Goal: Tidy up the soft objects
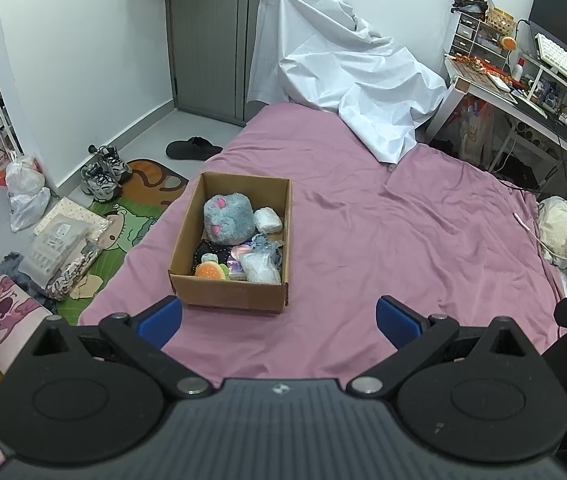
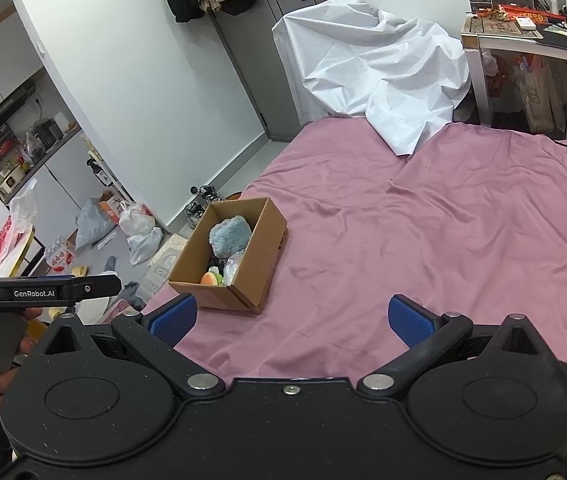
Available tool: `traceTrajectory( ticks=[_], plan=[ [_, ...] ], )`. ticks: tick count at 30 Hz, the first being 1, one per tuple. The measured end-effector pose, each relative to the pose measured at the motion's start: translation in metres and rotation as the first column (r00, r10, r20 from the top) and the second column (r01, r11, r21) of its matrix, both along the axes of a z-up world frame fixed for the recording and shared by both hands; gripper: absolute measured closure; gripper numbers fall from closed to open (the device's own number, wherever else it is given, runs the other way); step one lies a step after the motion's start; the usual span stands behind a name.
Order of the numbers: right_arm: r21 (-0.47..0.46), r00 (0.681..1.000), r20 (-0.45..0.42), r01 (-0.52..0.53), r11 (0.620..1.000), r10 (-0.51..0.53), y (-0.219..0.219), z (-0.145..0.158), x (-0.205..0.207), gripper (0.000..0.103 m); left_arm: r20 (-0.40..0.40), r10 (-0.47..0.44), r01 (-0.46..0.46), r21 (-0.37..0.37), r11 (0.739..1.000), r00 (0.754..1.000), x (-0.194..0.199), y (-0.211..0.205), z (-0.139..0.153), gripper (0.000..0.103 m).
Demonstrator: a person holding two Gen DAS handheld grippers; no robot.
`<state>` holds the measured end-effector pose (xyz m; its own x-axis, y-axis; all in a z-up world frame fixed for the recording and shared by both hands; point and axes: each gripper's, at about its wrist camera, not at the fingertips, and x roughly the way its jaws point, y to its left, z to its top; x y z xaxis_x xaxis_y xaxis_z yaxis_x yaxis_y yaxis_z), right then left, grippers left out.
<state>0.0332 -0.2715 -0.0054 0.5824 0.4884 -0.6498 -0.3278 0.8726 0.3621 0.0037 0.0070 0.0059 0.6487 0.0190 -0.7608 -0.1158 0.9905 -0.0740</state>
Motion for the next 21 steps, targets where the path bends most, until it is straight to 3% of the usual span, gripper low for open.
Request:
traceTrajectory(
  ticks=[21],
  plan=[
    [0.013,1.0,-0.014,0.006,1.0,-0.005,-0.005,-0.005,0.004,0.0,-0.023,-0.002,0.002,-0.005,1.0,1.0,0.008,-0.005,-0.013,0.001]
  ],
)
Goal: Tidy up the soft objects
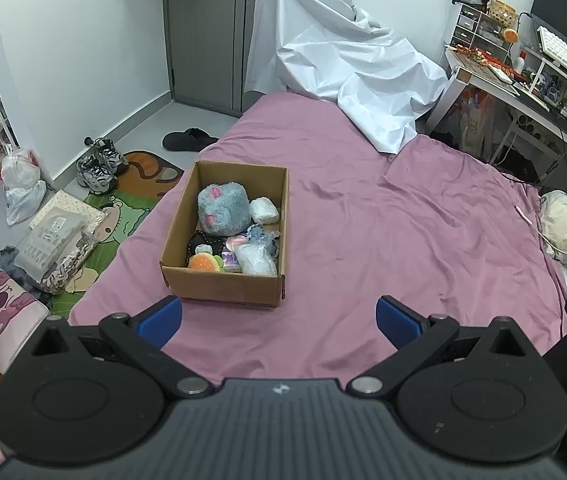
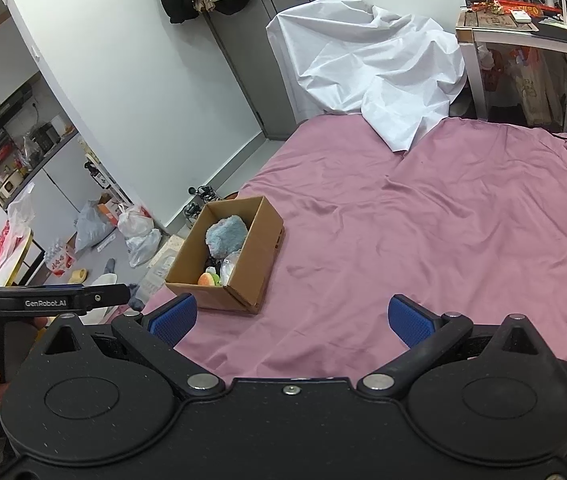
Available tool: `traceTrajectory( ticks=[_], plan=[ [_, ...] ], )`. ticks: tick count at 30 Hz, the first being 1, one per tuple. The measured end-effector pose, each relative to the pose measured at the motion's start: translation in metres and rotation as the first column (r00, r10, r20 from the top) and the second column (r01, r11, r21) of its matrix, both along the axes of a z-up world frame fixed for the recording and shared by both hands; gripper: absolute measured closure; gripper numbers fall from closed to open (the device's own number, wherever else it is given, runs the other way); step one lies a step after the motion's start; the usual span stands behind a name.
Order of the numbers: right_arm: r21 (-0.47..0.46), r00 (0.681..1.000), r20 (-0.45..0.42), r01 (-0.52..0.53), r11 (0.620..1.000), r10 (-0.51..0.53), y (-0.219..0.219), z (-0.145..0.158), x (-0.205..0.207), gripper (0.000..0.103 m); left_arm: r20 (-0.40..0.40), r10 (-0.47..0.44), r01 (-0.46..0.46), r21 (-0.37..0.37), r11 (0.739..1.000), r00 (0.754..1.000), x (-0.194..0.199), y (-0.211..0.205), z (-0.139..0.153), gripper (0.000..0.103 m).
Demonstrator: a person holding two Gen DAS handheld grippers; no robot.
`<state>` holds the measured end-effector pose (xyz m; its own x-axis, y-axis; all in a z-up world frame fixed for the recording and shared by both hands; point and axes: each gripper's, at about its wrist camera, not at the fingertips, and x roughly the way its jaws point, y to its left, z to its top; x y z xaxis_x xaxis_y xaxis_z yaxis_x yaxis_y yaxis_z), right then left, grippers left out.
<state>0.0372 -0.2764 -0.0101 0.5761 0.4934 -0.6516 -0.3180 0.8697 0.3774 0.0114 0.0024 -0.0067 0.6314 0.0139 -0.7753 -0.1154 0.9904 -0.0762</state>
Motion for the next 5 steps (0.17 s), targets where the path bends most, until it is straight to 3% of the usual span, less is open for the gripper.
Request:
traceTrajectory(
  ticks=[5],
  plan=[
    [0.001,1.0,-0.013,0.009,1.0,-0.009,-0.0019,-0.0032,0.0033,0.0,-0.007,0.009,-0.009,-0.003,1.0,1.0,0.0071,0.0007,-0.0065,0.001]
  ],
)
